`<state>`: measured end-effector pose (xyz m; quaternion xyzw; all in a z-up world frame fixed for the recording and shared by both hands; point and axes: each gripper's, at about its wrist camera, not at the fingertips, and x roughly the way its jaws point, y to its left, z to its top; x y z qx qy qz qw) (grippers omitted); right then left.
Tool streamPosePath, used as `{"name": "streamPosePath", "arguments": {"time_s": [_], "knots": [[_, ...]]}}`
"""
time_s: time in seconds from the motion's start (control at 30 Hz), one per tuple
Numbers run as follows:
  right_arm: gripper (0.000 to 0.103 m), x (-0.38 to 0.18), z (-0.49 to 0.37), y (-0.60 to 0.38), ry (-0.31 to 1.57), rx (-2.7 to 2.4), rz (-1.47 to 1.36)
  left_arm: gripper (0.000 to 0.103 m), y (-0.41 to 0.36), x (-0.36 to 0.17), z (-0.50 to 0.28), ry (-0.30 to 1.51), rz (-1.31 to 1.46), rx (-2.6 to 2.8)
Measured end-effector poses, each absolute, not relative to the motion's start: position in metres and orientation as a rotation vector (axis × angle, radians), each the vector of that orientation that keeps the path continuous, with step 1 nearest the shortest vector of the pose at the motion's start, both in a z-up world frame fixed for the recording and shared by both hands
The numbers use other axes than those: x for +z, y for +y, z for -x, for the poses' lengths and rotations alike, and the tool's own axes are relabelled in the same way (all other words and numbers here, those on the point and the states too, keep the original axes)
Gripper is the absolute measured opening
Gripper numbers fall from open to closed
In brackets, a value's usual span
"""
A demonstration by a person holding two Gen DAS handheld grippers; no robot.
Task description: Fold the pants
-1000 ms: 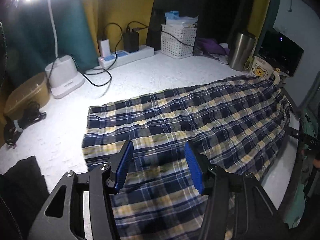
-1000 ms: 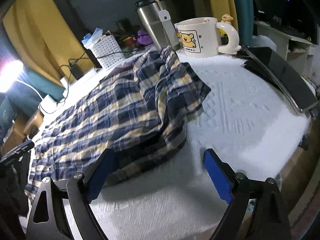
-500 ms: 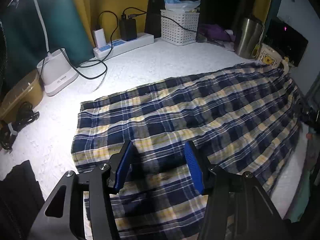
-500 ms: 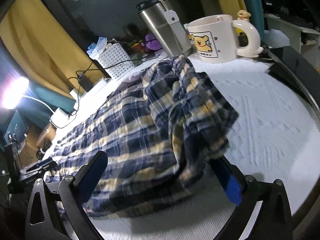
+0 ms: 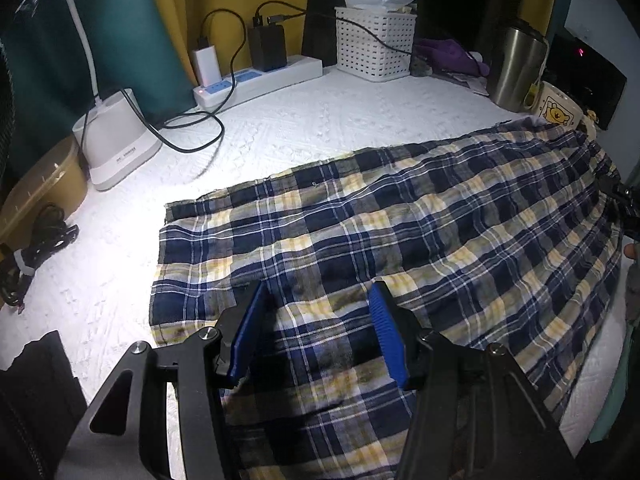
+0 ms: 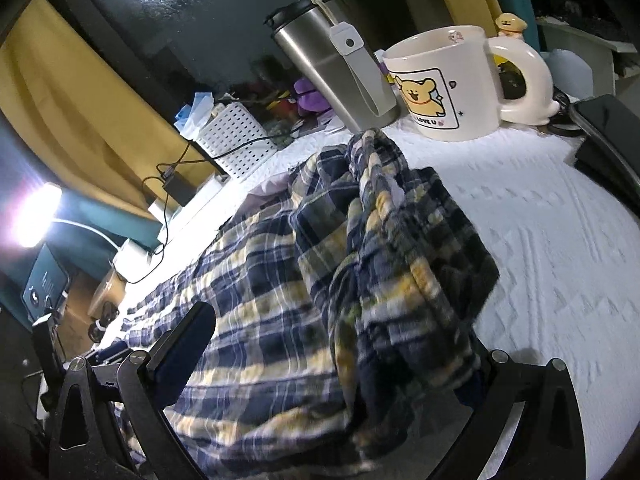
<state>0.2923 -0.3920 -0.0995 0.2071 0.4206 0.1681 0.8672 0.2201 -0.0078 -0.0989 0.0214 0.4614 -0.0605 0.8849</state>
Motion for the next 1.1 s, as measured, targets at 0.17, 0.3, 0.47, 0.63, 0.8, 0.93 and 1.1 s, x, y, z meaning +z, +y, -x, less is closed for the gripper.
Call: {"name": "streamPosePath", "arguments": {"time_s": [0.17,0.3,0.47,0.63,0.8,0.93,1.1], "knots": [[0.103,-0.101,-0.306,-0.383,0.886,0.367,-0.454,0.053,-0.005,-0.103,-0.226,0.965,-0.018,-0.115],[0.102,-0.102,-0.316,-0.372,0.894,0.392,-0.439,0.053,-0.005,-0.105,-0.229,0.962,-0.022,-0.12],[0.042,-0.109,-0.323,-0.366,0.928,0.366,-0.414,0.053,-0.004,-0.106,-0.234,0.963,-0.006,-0.122],[0.024,-0.107,-0.318,-0.364,0.916,0.373,-0.397,0.053,-0.001,-0.103,-0.232,0.95,0.001,-0.131],[0.018,-0.098,-0.309,-0.362,0.894,0.342,-0.381,0.053,0.007,-0.096,-0.225,0.925,0.026,-0.129],[0.017,-0.087,-0.3,-0.357,0.884,0.331,-0.349,0.053,0.011,-0.091,-0.219,0.906,0.047,-0.139],[0.015,-0.072,-0.291,-0.345,0.863,0.338,-0.308,0.053,0.011,-0.084,-0.209,0.878,0.066,-0.163]]}}
